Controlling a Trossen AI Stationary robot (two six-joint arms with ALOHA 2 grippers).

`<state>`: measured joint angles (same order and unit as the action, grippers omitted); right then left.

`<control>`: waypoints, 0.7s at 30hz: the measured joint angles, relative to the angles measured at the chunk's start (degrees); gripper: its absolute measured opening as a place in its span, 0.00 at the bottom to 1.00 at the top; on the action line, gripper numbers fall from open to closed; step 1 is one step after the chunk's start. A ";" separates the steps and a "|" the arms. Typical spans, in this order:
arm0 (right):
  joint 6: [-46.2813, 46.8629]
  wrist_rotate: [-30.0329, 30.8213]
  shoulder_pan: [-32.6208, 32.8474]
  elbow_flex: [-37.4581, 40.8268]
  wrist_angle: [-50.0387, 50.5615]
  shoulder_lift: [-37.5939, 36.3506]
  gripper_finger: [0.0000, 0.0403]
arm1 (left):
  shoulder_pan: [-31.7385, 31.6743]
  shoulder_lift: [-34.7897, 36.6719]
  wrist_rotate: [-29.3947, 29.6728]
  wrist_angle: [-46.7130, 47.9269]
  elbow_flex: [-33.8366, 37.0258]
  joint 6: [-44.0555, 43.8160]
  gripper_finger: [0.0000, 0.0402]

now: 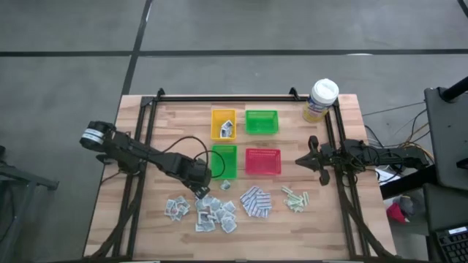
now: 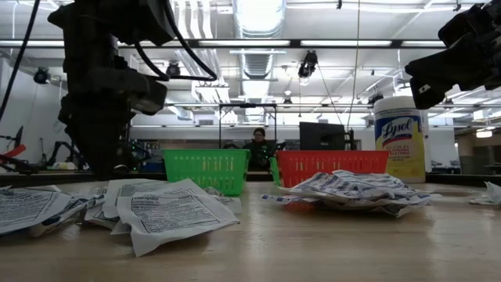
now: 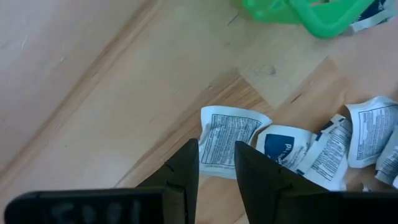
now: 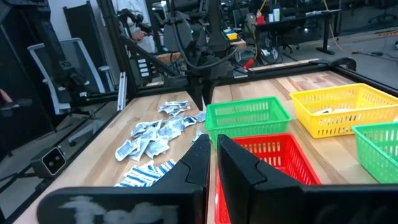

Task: Pick & Place First Aid Supplies
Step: Put the blue alcohol pad into the yellow bin

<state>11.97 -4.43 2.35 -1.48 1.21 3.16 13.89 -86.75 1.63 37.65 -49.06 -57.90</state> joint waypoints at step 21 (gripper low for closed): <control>-0.01 0.00 0.00 0.00 0.00 0.00 0.07 | 0.09 -4.88 5.19 -0.35 0.07 2.18 0.24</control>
<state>11.96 -4.43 2.35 -1.49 1.21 3.16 13.98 -91.64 6.82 37.30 -48.99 -55.72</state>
